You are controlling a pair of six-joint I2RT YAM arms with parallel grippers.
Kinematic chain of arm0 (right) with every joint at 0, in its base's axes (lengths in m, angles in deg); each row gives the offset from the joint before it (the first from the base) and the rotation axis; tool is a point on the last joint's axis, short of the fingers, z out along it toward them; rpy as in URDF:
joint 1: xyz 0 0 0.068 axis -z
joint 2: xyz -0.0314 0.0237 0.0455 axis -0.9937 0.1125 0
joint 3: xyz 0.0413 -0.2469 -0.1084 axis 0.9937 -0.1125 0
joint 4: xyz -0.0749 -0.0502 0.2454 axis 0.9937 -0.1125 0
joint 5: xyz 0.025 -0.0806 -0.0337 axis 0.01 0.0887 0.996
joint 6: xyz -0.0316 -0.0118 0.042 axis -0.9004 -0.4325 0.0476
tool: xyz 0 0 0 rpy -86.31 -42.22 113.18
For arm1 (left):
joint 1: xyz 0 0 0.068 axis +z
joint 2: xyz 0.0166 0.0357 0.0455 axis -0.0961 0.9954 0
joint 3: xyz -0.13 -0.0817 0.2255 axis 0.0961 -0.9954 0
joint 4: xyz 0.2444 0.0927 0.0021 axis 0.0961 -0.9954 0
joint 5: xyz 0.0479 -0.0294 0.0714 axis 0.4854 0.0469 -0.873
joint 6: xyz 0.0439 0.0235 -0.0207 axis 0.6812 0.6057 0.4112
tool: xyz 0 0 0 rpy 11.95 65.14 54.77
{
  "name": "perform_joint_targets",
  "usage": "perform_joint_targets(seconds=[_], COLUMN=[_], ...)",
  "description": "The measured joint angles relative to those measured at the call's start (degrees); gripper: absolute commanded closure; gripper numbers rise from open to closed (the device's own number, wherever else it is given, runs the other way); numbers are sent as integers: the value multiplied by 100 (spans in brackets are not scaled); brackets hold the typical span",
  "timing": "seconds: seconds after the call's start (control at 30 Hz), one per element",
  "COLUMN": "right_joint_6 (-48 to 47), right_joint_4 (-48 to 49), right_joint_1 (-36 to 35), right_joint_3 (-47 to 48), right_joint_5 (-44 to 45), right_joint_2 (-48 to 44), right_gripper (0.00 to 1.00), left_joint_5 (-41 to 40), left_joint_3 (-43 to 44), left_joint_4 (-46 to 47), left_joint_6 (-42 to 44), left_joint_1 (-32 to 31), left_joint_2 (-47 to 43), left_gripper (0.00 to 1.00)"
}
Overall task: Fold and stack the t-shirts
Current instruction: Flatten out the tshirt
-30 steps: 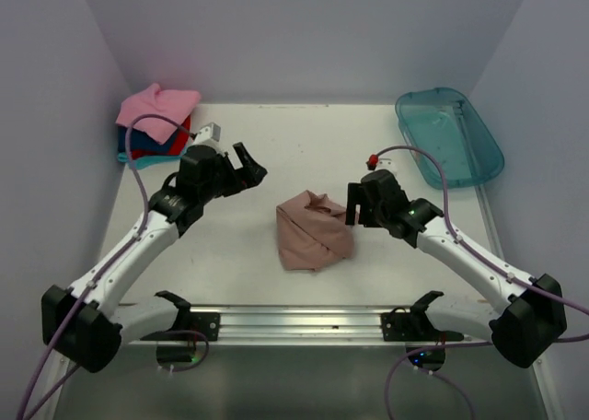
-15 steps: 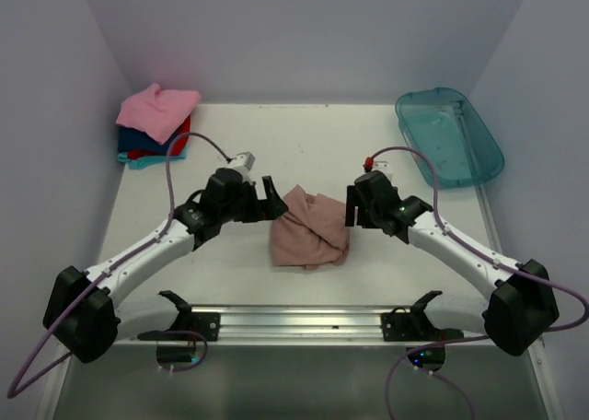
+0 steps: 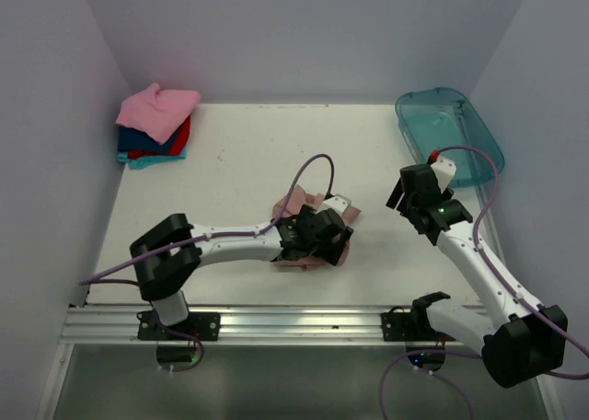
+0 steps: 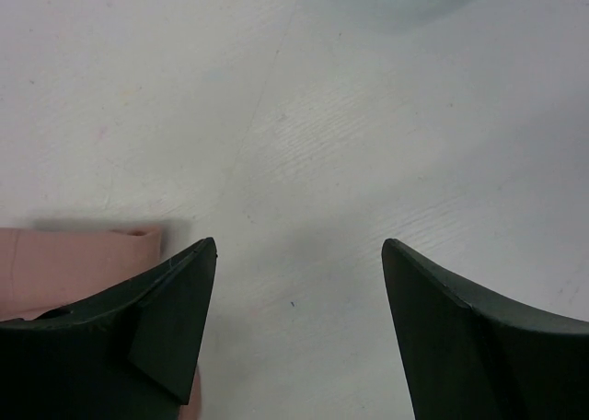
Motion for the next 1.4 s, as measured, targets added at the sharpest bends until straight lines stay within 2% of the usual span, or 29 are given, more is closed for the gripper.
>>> perform_joint_targets(seconds=[0.13,0.23,0.27,0.3,0.33,0.37,0.4,0.43,0.47,0.5,0.53,0.57,0.87,1.07,1.2,1.27,1.33,1.4], right_joint_6=[0,-24,-35,-57,-87,-90,-122,-120,-127,-142,-149,-149,-160,-262,-450,-544,-629,-699], right_joint_4=[-28,-26,-26,-15,-15,-9,2,4,4,9,13,24,96,175,407,584,793,953], right_joint_1=[7,13,13,13,13,13,13,13,13,13,13,13,15,15,17,17,15,17], right_joint_3=[-7,-72,-98,-140,-175,-205,-243,-267,-284,-297,-306,-313,-404,-446,-459,-481,-542,-566], right_joint_5=[-13,-44,-59,-79,-118,-151,-168,-179,-195,-203,-214,-225,-315,-455,-1012,-1497,-1996,-2538], right_joint_2=[-83,-85,-83,-83,-83,-83,-83,-83,-83,-83,-83,-83,-79,59,299,450,575,702], right_gripper=[26,32,35,44,49,56,64,69,72,74,78,79,82,83,88,83,68,61], left_joint_5=[-584,-940,-1067,-1163,-1268,-1357,-1427,-1480,-1513,-1547,-1561,-1578,-1790,-2039,-2109,-2216,-2358,-2450], left_joint_3=[597,1005,1156,1261,1364,1438,1467,1469,1469,1458,1425,1357,1051,1058,1056,1054,997,894], left_joint_4=[-337,-551,-590,-614,-640,-656,-664,-673,-697,-708,-713,-706,-994,-1491,-1694,-1755,-1755,-1735], left_joint_6=[-11,-59,-66,-72,-92,-111,-140,-151,-155,-192,-197,-201,-225,-389,-560,-651,-710,-758], left_joint_1=[-240,-323,-334,-341,-341,-341,-341,-341,-339,-339,-339,-339,-428,-848,-933,-922,-898,-841], left_joint_2=[708,953,1040,1104,1176,1244,1300,1344,1388,1432,1449,1451,997,-188,-1082,-1561,-2111,-2608], left_gripper=[4,8,14,18,24,37,44,52,68,77,97,100,100,100,100,100,100,100])
